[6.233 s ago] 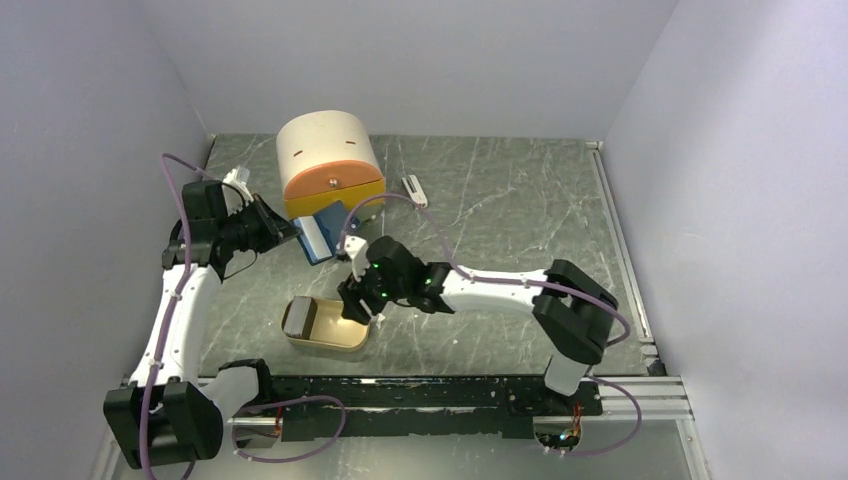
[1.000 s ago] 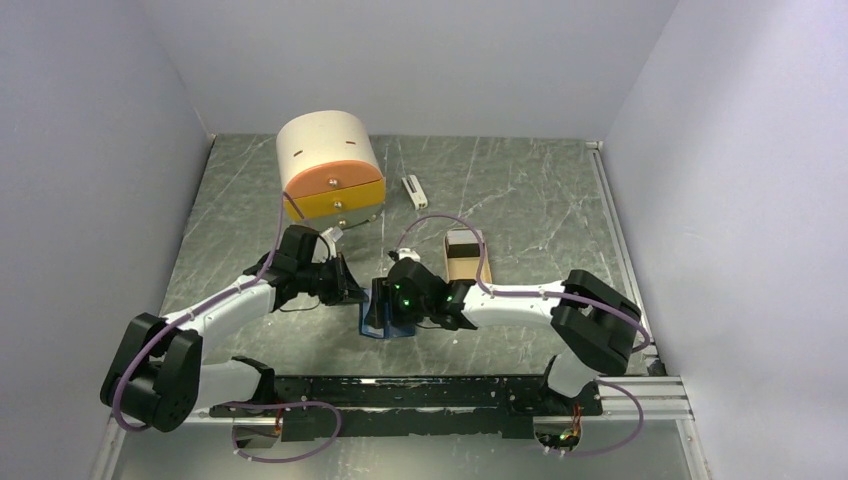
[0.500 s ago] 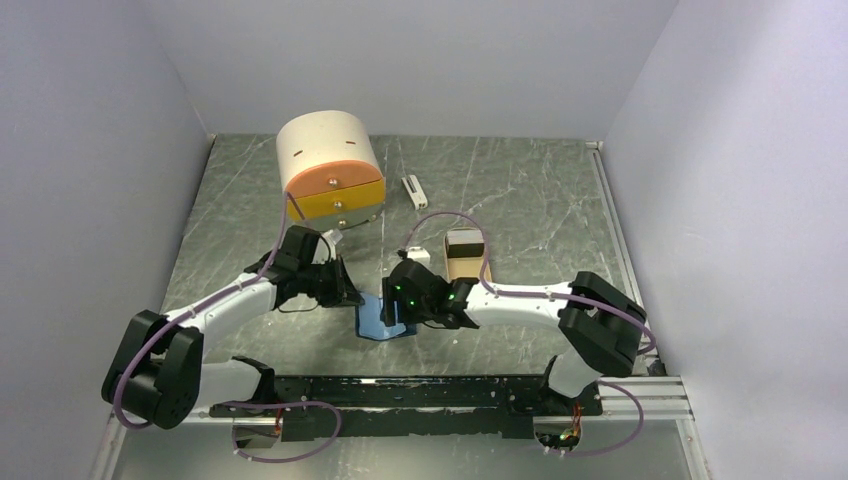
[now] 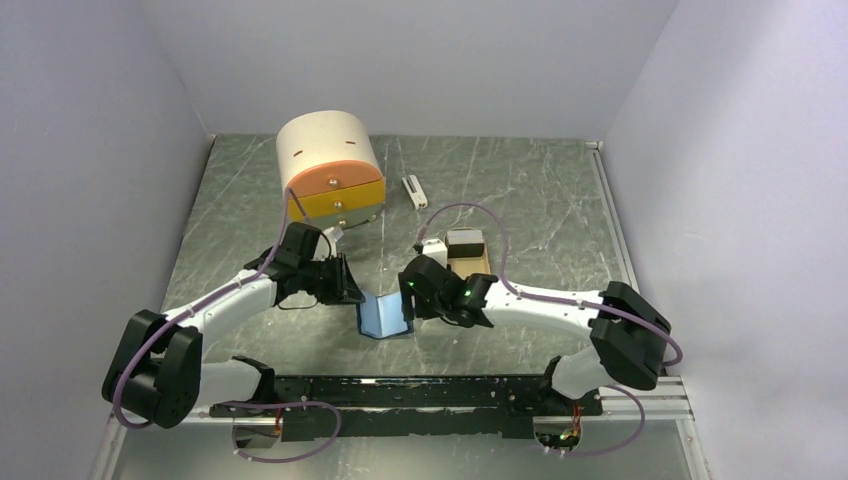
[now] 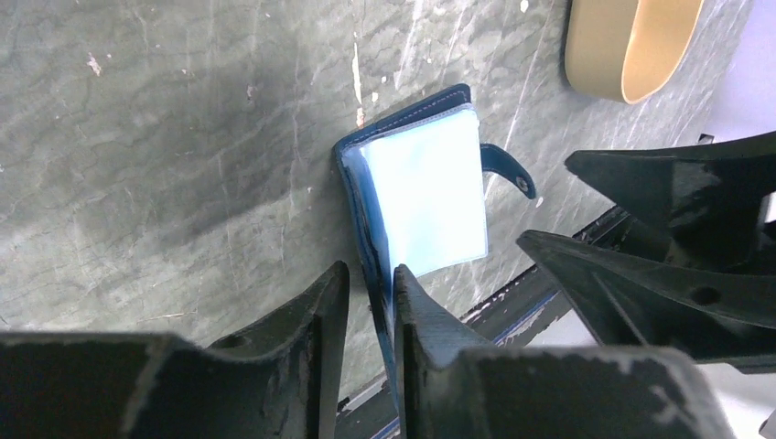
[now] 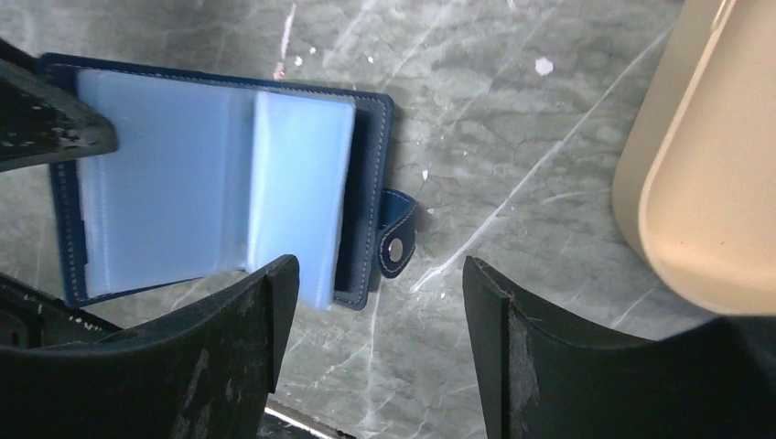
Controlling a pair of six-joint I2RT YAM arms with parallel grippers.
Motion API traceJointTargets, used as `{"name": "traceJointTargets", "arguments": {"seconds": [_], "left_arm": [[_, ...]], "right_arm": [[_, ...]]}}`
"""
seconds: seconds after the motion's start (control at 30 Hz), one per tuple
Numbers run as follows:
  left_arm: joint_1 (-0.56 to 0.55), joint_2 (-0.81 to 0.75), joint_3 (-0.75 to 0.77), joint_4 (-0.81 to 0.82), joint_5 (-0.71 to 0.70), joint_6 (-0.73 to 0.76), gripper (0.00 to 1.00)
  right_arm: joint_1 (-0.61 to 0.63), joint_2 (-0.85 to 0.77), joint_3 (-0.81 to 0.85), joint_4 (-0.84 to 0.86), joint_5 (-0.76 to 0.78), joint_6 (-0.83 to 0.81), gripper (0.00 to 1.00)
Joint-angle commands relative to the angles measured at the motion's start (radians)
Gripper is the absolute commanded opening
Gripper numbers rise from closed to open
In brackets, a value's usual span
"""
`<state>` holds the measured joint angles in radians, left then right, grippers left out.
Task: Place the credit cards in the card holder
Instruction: Adjust the card holder at the center of the board, then pick up the credit card from the storage box.
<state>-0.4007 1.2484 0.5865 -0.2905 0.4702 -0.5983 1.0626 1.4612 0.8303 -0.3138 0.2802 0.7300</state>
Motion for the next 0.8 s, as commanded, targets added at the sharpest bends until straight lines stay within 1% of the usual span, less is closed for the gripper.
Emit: {"name": "traceJointTargets", "arguments": {"seconds": [0.0, 0.07, 0.17, 0.23, 0.27, 0.3, 0.33, 0.4, 0.47, 0.57, 0.63, 0.77], "left_arm": [[-0.007, 0.007, 0.029, -0.010, -0.012, 0.020, 0.31], [-0.007, 0.011, 0.027, -0.012, -0.012, 0.024, 0.30], [-0.007, 0.013, 0.027, -0.007, -0.001, 0.031, 0.15], [-0.006, 0.010, 0.024, 0.004, 0.021, 0.030, 0.10], [-0.007, 0.010, 0.024, 0.009, 0.027, 0.029, 0.09], [-0.006, 0.008, 0.024, 0.010, 0.032, 0.028, 0.09], [-0.007, 0.008, 0.025, 0.010, 0.033, 0.026, 0.09], [-0.006, 0.008, 0.027, 0.008, 0.034, 0.025, 0.09], [-0.007, 0.008, 0.027, 0.011, 0.046, 0.017, 0.09], [-0.006, 0.007, 0.029, 0.016, 0.077, 0.011, 0.09], [-0.005, 0.008, 0.035, 0.011, 0.078, 0.013, 0.09], [-0.007, 0.020, 0.044, 0.004, 0.065, 0.026, 0.09]], "right_arm": [[-0.034, -0.063, 0.004, 0.014, 0.018, -0.109, 0.69], [-0.075, -0.088, 0.012, 0.040, 0.015, -0.184, 0.69], [-0.169, -0.116, 0.026, 0.071, -0.005, -0.362, 0.69], [-0.241, -0.134, 0.030, 0.097, -0.061, -0.494, 0.70], [-0.278, -0.142, 0.028, 0.116, -0.139, -0.583, 0.69], [-0.302, -0.147, 0.023, 0.137, -0.172, -0.673, 0.70], [-0.314, -0.148, 0.020, 0.148, -0.182, -0.762, 0.70], [-0.325, -0.132, 0.019, 0.146, -0.133, -0.922, 0.73], [-0.361, -0.093, 0.035, 0.138, -0.098, -0.992, 0.73], [-0.436, -0.031, 0.091, 0.095, -0.157, -1.072, 0.72], [-0.458, 0.005, 0.135, 0.064, -0.168, -1.143, 0.72], [-0.488, 0.064, 0.156, 0.075, -0.192, -1.315, 0.70]]}}
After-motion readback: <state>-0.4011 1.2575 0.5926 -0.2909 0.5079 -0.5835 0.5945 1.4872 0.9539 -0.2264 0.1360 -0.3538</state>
